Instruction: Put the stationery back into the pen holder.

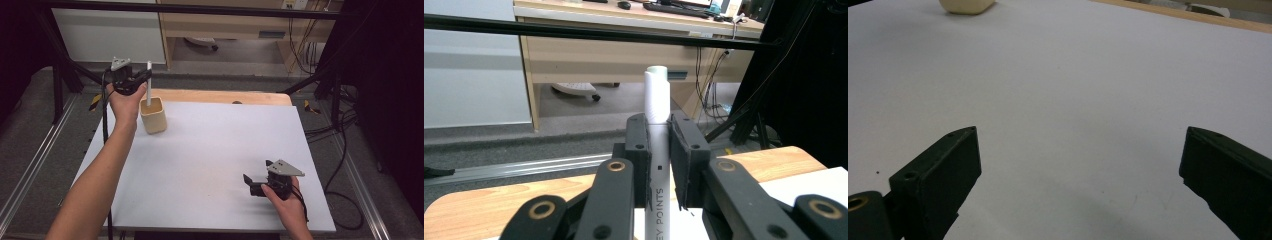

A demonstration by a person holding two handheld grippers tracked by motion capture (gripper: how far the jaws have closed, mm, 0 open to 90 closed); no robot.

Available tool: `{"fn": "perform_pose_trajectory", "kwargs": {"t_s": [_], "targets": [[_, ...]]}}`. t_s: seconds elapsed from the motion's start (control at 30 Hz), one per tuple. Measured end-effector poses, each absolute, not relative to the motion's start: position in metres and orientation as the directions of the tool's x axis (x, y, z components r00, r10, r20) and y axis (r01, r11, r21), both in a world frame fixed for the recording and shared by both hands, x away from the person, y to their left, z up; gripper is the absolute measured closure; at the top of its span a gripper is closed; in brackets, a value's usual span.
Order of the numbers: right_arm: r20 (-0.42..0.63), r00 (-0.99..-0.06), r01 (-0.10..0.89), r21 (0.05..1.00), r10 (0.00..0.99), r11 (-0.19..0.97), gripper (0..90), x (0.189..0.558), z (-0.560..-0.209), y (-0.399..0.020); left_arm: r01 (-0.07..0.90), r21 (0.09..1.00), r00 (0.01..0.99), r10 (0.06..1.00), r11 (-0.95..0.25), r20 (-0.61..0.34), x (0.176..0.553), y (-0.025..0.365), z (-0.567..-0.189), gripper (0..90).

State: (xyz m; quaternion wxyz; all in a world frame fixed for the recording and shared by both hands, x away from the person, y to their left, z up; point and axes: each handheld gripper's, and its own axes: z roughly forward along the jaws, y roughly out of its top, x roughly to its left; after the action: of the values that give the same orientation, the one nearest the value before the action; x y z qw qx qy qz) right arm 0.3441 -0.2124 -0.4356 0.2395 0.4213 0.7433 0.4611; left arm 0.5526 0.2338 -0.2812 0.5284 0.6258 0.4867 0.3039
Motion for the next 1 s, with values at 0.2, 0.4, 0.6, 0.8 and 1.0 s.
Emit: {"fn": "perform_pose_trajectory", "kwargs": {"t_s": [0.2,0.4,0.6,0.8,1.0], "targets": [[0.031,-0.531,0.405,0.887,0.847,0.221,3.7,0.344,-0.436,-0.213,0.289,0.957,0.336,0.932,0.032,-0.133,0.556,0.234,-0.284,79.5],[0.033,-0.532,0.405,0.887,0.846,0.22,3.7,0.344,-0.436,-0.213,0.294,0.956,0.334,0.934,0.029,-0.131,0.56,0.235,-0.289,79.5],[0.034,-0.532,0.406,0.887,0.846,0.22,3.7,0.344,-0.436,-0.213,0.298,0.954,0.329,0.936,0.025,-0.128,0.565,0.235,-0.293,79.5],[0.034,-0.533,0.406,0.887,0.845,0.22,3.7,0.344,-0.436,-0.212,0.302,0.953,0.323,0.938,0.021,-0.124,0.569,0.236,-0.298,79.5],[0.034,-0.536,0.409,0.885,0.843,0.224,3.7,0.344,-0.436,-0.212,0.307,0.952,0.32,0.941,0.008,-0.111,0.571,0.236,-0.305,79.5]]}}
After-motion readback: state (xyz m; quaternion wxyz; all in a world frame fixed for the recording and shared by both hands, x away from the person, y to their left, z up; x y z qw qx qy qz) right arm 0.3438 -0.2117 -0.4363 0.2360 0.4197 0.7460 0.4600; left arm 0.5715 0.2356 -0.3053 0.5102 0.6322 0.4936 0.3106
